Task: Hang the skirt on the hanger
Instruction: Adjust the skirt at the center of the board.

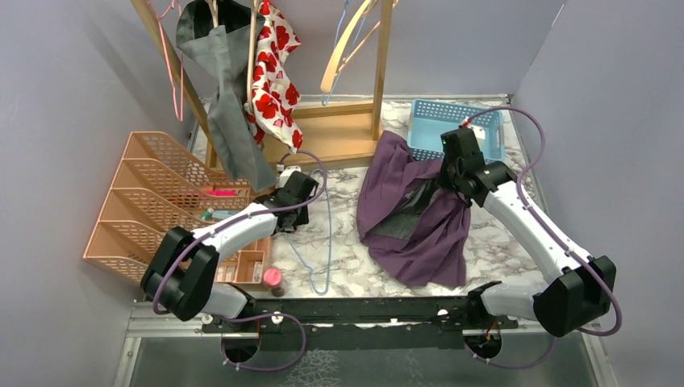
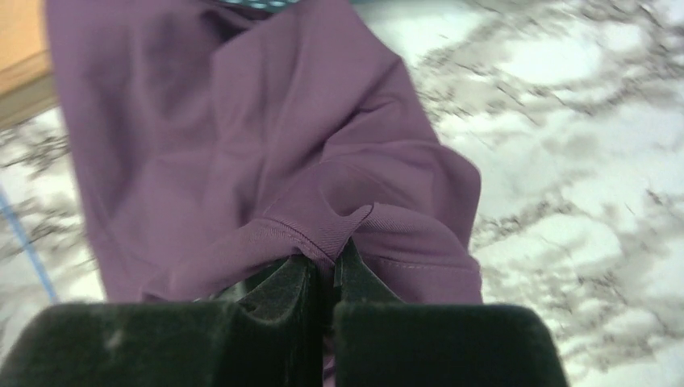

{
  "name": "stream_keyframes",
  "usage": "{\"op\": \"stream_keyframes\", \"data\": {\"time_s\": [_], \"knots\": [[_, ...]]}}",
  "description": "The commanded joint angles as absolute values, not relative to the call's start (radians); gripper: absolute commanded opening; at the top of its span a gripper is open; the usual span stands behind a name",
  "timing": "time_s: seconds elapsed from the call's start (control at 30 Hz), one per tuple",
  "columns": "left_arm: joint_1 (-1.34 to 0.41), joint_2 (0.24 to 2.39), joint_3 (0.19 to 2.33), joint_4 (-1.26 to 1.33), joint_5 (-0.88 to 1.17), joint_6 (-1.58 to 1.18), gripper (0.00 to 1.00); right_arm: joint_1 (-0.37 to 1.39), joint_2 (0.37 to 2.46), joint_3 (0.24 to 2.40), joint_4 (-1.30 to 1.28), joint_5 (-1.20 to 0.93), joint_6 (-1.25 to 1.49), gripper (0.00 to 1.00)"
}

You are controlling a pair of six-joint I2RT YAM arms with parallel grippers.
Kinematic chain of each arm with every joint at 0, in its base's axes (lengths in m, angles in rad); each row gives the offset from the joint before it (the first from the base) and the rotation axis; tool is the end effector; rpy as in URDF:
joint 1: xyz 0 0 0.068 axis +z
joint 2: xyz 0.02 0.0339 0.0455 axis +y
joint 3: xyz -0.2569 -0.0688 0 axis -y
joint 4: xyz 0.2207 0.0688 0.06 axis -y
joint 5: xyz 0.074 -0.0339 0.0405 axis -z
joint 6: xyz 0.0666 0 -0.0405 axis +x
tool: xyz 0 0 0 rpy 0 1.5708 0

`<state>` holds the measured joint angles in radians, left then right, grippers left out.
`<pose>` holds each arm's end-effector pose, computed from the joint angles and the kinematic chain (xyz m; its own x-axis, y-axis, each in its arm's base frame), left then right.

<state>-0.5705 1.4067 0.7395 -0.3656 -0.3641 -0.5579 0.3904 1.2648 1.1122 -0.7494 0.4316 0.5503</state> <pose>0.2302 -0.1196 0.1605 -0.7990 -0.0751 -0.5966 -0.0848 0.9963 -0.0118 0.2448 0.0706 0.2787 -0.6738 0.2364 -0.7001 0.2892 0.9562 0.0445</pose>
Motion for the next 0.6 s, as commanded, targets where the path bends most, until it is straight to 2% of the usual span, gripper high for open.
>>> {"op": "stream_keyframes", "data": {"time_s": [0.0,0.2,0.4,0.57], "knots": [[-0.563,1.318,0.791,-0.351,-0.277,-0.498,0.42,0.383,1.244,1.15,-0.563,0.256,0.376,0.01],[-0.587,1.199,0.843,-0.287,-0.075,-0.417,0.5,0.383,1.275,1.13,-0.547,0.16,0.365,0.01],[-0.709,1.16,0.834,-0.234,-0.012,-0.398,0.63,0.383,1.289,1.12,-0.532,0.12,0.372,0.01],[-0.844,1.224,0.756,-0.111,-0.022,-0.389,0.67,0.383,1.293,1.118,-0.531,0.109,0.385,0.01]]}}
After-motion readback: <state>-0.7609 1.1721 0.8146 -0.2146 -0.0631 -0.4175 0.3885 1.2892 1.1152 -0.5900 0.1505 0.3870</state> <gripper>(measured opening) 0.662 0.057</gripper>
